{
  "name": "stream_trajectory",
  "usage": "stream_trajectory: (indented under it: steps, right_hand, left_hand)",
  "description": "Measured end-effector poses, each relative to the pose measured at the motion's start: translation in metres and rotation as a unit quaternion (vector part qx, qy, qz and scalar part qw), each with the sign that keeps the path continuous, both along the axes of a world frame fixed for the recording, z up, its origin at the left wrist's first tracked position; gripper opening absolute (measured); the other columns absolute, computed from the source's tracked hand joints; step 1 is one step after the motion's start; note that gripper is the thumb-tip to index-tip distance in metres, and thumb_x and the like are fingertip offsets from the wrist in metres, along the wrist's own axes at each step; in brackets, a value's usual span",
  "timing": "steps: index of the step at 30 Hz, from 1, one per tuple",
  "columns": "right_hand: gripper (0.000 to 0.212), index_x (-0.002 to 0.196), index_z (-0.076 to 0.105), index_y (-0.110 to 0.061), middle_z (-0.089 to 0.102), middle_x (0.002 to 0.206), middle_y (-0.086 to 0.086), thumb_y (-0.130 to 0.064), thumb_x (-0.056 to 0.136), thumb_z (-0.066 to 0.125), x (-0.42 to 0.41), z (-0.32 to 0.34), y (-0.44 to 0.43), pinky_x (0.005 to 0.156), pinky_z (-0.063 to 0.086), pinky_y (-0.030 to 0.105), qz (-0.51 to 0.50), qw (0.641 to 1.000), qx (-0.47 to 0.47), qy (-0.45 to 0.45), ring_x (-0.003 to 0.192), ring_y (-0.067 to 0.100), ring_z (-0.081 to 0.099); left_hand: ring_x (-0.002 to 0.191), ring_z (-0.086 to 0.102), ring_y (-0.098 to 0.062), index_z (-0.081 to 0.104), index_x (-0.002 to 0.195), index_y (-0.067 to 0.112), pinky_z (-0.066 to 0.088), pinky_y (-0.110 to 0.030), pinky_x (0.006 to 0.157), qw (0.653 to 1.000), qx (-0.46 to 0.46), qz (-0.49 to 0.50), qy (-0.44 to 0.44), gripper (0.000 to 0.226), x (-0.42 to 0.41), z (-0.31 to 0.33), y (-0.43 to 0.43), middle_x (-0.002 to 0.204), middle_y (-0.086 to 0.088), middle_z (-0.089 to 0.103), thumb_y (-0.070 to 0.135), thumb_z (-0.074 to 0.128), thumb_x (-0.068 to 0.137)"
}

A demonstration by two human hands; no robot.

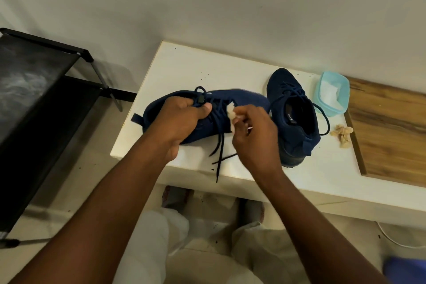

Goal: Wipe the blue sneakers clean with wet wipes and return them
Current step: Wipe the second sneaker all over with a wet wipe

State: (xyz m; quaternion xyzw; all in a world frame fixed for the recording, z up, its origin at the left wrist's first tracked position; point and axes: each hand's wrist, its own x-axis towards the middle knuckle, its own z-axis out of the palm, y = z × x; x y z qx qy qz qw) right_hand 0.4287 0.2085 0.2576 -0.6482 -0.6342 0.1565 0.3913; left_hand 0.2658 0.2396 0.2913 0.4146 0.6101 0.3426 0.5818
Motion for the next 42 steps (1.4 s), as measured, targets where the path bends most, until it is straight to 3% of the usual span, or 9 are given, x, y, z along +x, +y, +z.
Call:
stream_trajectory:
  steps: [3,8,13,19,23,30,35,38,42]
  right_hand:
    - [0.019,0.101,0.067,-0.018,0.061,0.095,-0.004,-0.004,0.093,0.057,-0.002,0.006,0.008,0.075,0.051,0.025,-0.031,0.999,0.011,0.012,0.084,0.004,0.059]
    - [0.021,0.103,0.069,-0.011,0.064,0.098,0.002,0.002,0.093,0.057,-0.035,0.01,-0.015,0.072,0.049,0.019,0.125,0.991,0.051,-0.026,0.085,0.009,0.06]
    - [0.024,0.095,0.069,-0.019,0.064,0.099,-0.002,0.001,0.093,0.057,0.01,0.005,0.021,0.076,0.053,0.026,-0.019,1.0,0.002,0.018,0.085,0.002,0.061]
    - [0.023,0.101,0.067,-0.009,0.062,0.098,0.006,0.006,0.087,0.056,-0.05,0.018,-0.015,0.073,0.049,0.024,0.162,0.984,0.062,-0.039,0.086,0.018,0.059]
    - [0.024,0.098,0.068,-0.015,0.062,0.101,0.002,0.005,0.091,0.056,0.003,0.006,0.021,0.077,0.054,0.033,-0.016,0.999,0.03,0.014,0.087,0.007,0.061]
    - [0.023,0.102,0.069,-0.007,0.065,0.101,0.008,-0.006,0.091,0.049,-0.051,0.013,-0.01,0.082,0.046,0.02,0.153,0.982,0.086,-0.066,0.095,0.018,0.058]
    - [0.024,0.096,0.068,-0.017,0.066,0.098,0.0,0.003,0.092,0.055,0.008,-0.002,0.023,0.078,0.055,0.036,-0.038,0.999,-0.001,0.029,0.087,0.009,0.063]
    - [0.024,0.098,0.069,-0.012,0.067,0.097,0.003,0.006,0.089,0.057,-0.02,0.002,0.001,0.076,0.051,0.024,0.051,0.998,0.034,0.028,0.086,0.011,0.063]
    - [0.022,0.099,0.071,-0.009,0.068,0.095,0.005,0.005,0.089,0.059,-0.041,0.01,-0.005,0.077,0.055,0.032,0.152,0.985,0.077,0.0,0.088,0.018,0.064]
  left_hand:
    - [0.099,0.073,-0.023,0.075,0.095,0.014,0.055,-0.045,0.099,0.998,-0.024,0.028,-0.05,0.013,0.006,-0.003,-0.001,0.097,-0.004,0.079,0.024,0.067,0.097]
    - [0.087,0.071,-0.022,0.072,0.088,0.014,0.058,-0.039,0.089,0.99,-0.041,0.079,-0.105,0.015,0.007,0.0,-0.002,0.08,-0.003,0.075,0.02,0.063,0.099]
    - [0.098,0.071,-0.018,0.072,0.097,0.015,0.052,-0.04,0.101,0.989,-0.05,0.076,-0.119,0.01,0.008,0.001,-0.001,0.097,-0.001,0.077,0.019,0.062,0.1]
    - [0.072,0.068,-0.02,0.069,0.087,0.012,0.057,-0.035,0.073,0.984,-0.064,0.091,-0.136,0.015,0.005,0.001,0.002,0.071,-0.004,0.07,0.018,0.063,0.099]
    - [0.094,0.074,-0.021,0.072,0.099,0.014,0.057,-0.04,0.093,0.986,-0.058,0.097,-0.124,0.013,0.004,0.001,0.004,0.096,-0.006,0.078,0.021,0.061,0.101]
    - [0.058,0.067,-0.014,0.071,0.089,0.013,0.056,-0.027,0.058,0.978,-0.065,0.123,-0.156,0.015,0.004,0.002,0.005,0.066,-0.001,0.071,0.015,0.061,0.1]
    - [0.087,0.073,-0.018,0.071,0.1,0.012,0.06,-0.034,0.08,0.988,-0.057,0.075,-0.119,0.016,0.01,-0.001,0.001,0.09,-0.002,0.077,0.021,0.058,0.103]
    - [0.074,0.069,-0.014,0.069,0.092,0.013,0.059,-0.033,0.077,0.99,-0.053,0.074,-0.107,0.018,0.012,-0.001,0.002,0.082,-0.002,0.074,0.02,0.057,0.103]
    - [0.063,0.064,-0.013,0.069,0.085,0.015,0.055,-0.031,0.07,0.983,-0.061,0.098,-0.14,0.02,0.008,0.001,0.005,0.064,0.003,0.068,0.017,0.058,0.102]
